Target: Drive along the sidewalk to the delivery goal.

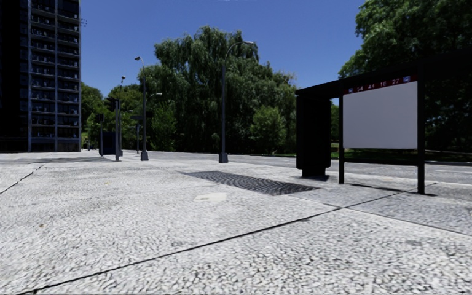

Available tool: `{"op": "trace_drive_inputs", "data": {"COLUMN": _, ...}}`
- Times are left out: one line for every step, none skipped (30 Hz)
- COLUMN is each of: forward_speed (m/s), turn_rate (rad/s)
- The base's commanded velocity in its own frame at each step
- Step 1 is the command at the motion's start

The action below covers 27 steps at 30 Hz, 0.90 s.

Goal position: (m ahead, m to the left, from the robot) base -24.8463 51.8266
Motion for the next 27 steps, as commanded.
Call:
{"op": "trace_drive_inputs", "data": {"forward_speed": 0.00, "turn_rate": 1.20}}
{"op": "trace_drive_inputs", "data": {"forward_speed": 0.00, "turn_rate": 1.20}}
{"op": "trace_drive_inputs", "data": {"forward_speed": 0.00, "turn_rate": 1.20}}
{"op": "trace_drive_inputs", "data": {"forward_speed": 0.00, "turn_rate": 1.20}}
{"op": "trace_drive_inputs", "data": {"forward_speed": 0.00, "turn_rate": 1.20}}
{"op": "trace_drive_inputs", "data": {"forward_speed": 0.00, "turn_rate": 1.20}}
{"op": "trace_drive_inputs", "data": {"forward_speed": 0.00, "turn_rate": 1.20}}
{"op": "trace_drive_inputs", "data": {"forward_speed": 0.00, "turn_rate": 1.20}}
{"op": "trace_drive_inputs", "data": {"forward_speed": 0.00, "turn_rate": 1.20}}
{"op": "trace_drive_inputs", "data": {"forward_speed": 0.00, "turn_rate": 1.20}}
{"op": "trace_drive_inputs", "data": {"forward_speed": 0.00, "turn_rate": 1.20}}
{"op": "trace_drive_inputs", "data": {"forward_speed": 0.00, "turn_rate": 1.20}}
{"op": "trace_drive_inputs", "data": {"forward_speed": 0.00, "turn_rate": 1.20}}
{"op": "trace_drive_inputs", "data": {"forward_speed": 0.00, "turn_rate": 1.15}}
{"op": "trace_drive_inputs", "data": {"forward_speed": 0.00, "turn_rate": 1.15}}
{"op": "trace_drive_inputs", "data": {"forward_speed": 0.00, "turn_rate": 0.00}}
{"op": "trace_drive_inputs", "data": {"forward_speed": 0.00, "turn_rate": 0.00}}
{"op": "trace_drive_inputs", "data": {"forward_speed": 0.00, "turn_rate": 0.00}}
{"op": "trace_drive_inputs", "data": {"forward_speed": 0.00, "turn_rate": 0.00}}
{"op": "trace_drive_inputs", "data": {"forward_speed": 0.00, "turn_rate": 0.00}}
{"op": "trace_drive_inputs", "data": {"forward_speed": 0.00, "turn_rate": 0.00}}
{"op": "trace_drive_inputs", "data": {"forward_speed": 0.00, "turn_rate": 0.00}}
{"op": "trace_drive_inputs", "data": {"forward_speed": 0.00, "turn_rate": 0.00}}
{"op": "trace_drive_inputs", "data": {"forward_speed": 0.00, "turn_rate": 0.00}}
{"op": "trace_drive_inputs", "data": {"forward_speed": 0.00, "turn_rate": 0.00}}
{"op": "trace_drive_inputs", "data": {"forward_speed": 0.00, "turn_rate": 0.00}}
{"op": "trace_drive_inputs", "data": {"forward_speed": 0.00, "turn_rate": -0.14}}
